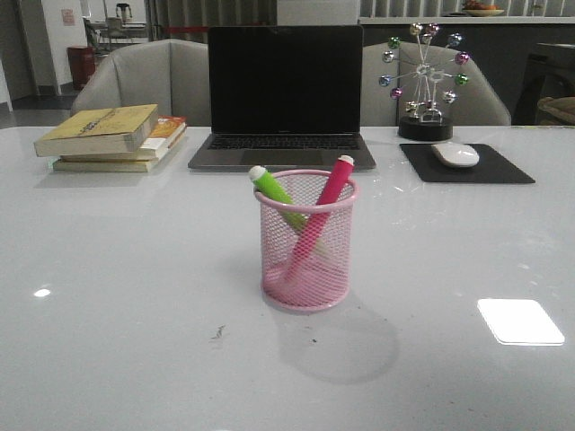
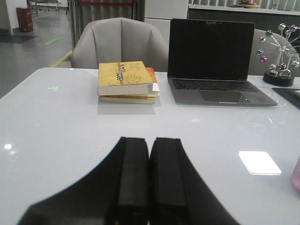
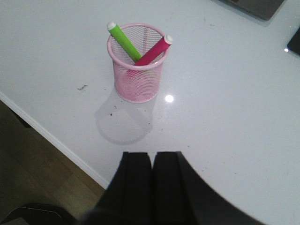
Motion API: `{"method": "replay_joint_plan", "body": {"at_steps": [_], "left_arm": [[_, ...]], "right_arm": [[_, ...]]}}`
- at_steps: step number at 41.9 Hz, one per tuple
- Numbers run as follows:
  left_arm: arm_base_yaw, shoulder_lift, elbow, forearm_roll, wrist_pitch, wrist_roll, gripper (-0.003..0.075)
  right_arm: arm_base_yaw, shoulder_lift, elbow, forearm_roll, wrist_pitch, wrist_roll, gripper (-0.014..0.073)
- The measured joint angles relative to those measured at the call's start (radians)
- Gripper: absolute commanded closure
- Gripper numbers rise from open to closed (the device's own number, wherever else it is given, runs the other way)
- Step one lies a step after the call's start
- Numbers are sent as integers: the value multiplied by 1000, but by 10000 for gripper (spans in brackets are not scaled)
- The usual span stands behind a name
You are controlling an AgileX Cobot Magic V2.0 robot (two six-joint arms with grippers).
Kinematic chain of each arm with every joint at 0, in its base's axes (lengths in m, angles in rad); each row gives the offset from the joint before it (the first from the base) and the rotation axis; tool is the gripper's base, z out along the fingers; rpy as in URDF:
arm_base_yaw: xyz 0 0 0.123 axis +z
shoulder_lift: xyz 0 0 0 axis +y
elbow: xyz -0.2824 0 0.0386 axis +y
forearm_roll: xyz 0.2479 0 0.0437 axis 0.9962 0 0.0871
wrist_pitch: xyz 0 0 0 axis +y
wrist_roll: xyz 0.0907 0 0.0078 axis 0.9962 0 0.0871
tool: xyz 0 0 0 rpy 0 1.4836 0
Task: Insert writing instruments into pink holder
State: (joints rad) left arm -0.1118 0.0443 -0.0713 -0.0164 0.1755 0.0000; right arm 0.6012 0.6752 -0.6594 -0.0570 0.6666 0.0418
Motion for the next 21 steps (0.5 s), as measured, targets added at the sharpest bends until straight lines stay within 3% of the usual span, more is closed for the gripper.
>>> {"method": "replay_joint_plan", "body": {"at_steps": [21], "left_arm": [[51,-48,79,-8,-139,0,627]], "right_arm": [[0,0,0,0,0,0,536]]}}
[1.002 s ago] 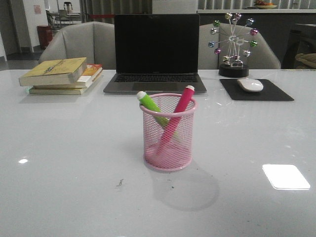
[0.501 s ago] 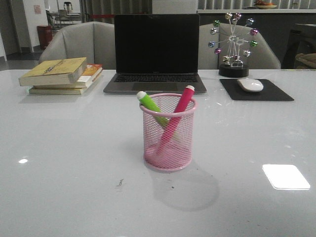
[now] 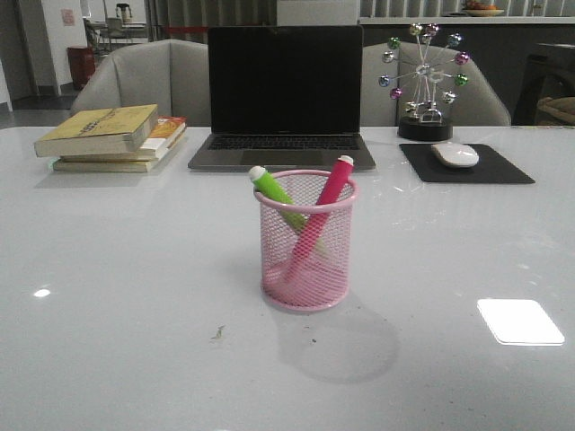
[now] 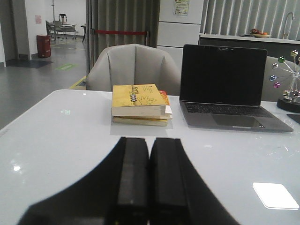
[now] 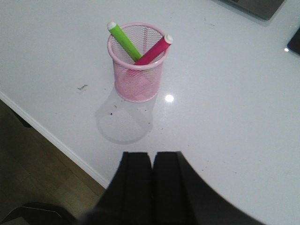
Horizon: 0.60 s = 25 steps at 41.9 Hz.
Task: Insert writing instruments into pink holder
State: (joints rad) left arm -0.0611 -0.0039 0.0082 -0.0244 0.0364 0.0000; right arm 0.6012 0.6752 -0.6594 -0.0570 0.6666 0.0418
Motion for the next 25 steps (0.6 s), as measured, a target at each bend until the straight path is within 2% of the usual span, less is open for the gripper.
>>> {"method": "replay_joint_plan", "body": {"at_steps": [25], "left_arm": [[-2,0,0,0,0,0,627]], "right_arm": [[0,0,0,0,0,0,536]]}}
